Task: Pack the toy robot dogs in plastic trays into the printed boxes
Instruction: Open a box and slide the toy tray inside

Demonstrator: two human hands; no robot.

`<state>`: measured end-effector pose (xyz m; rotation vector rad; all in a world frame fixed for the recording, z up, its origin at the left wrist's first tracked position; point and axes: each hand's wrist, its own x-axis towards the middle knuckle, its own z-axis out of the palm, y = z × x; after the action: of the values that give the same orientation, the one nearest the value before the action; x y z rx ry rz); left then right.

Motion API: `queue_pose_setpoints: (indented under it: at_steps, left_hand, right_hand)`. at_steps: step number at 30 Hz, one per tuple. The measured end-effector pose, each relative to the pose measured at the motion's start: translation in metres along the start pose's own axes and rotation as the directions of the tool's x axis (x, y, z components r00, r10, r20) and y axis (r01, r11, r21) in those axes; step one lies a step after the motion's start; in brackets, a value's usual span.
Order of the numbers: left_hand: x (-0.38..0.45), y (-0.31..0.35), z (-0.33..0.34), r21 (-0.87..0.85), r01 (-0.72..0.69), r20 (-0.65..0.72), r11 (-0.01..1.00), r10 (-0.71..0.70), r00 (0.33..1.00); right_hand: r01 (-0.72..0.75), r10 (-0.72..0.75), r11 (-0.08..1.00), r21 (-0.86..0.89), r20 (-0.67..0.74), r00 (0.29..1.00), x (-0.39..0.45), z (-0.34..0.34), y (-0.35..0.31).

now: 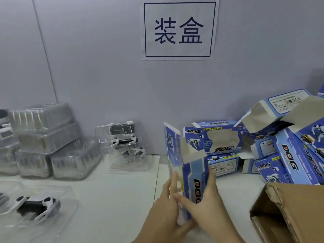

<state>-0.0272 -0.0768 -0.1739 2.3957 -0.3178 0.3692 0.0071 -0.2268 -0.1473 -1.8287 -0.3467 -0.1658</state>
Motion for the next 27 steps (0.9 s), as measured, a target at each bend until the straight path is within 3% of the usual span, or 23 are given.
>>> queue_pose_setpoints:
  at_steps: [2, 5, 8, 10, 12, 14, 17, 19, 20, 22, 25, 27]
  left_hand:
    - [-0.003, -0.002, -0.002, 0.148, -0.053, -0.022, 0.988, 0.057, 0.998]
    - [-0.002, -0.005, -0.016, 0.276, -0.093, -0.048, 0.957, 0.110, 0.993]
    - [0.001, -0.010, -0.044, 0.333, 0.051, -0.176, 0.941, 0.008, 0.984]
    - [0.002, -0.022, -0.072, 0.386, 0.254, -0.256, 0.887, -0.162, 0.953]
    - [-0.005, -0.039, -0.106, 0.487, 0.497, -0.303, 0.718, -0.394, 0.868]
    - [-0.020, -0.059, -0.139, 0.552, 0.677, -0.374, 0.487, -0.580, 0.723]
    - [-0.047, -0.086, -0.164, 0.545, 0.808, -0.421, 0.221, -0.762, 0.492]
    - [-0.058, -0.094, -0.161, 0.538, 0.835, -0.450, 0.113, -0.800, 0.397]
    - [-0.061, -0.096, -0.157, 0.539, 0.836, -0.466, 0.101, -0.791, 0.396]
    - [-0.063, -0.098, -0.148, 0.575, 0.807, -0.490, 0.136, -0.732, 0.473]
    - [-0.058, -0.098, -0.134, 0.577, 0.740, -0.474, 0.346, -0.597, 0.648]
    - [-0.048, -0.086, -0.124, 0.555, 0.692, -0.470, 0.462, -0.512, 0.719]
  right_hand:
    - [-0.027, 0.028, 1.000, 0.008, -0.129, 0.991, 0.005, -0.004, 0.008]
    - [-0.037, 0.045, 0.998, 0.047, -0.166, 0.985, 0.013, -0.015, 0.017]
    - [-0.090, 0.106, 0.978, 0.190, -0.075, 0.992, 0.018, -0.021, 0.020]
    - [-0.143, 0.156, 0.950, 0.278, -0.025, 0.987, 0.021, -0.024, 0.022]
    - [-0.198, 0.201, 0.930, 0.310, 0.021, 0.979, 0.023, -0.026, 0.025]
    - [-0.229, 0.222, 0.927, 0.296, 0.057, 0.973, 0.023, -0.027, 0.026]
    - [-0.251, 0.238, 0.928, 0.275, 0.080, 0.968, 0.025, -0.028, 0.024]
    - [-0.263, 0.247, 0.923, 0.280, 0.091, 0.965, 0.027, -0.028, 0.020]
    - [-0.269, 0.251, 0.922, 0.278, 0.098, 0.963, 0.028, -0.028, 0.019]
    - [-0.278, 0.257, 0.922, 0.270, 0.109, 0.960, 0.028, -0.028, 0.016]
    - [-0.288, 0.266, 0.923, 0.255, 0.119, 0.957, 0.029, -0.032, 0.017]
    - [-0.295, 0.275, 0.919, 0.259, 0.114, 0.955, 0.029, -0.036, 0.017]
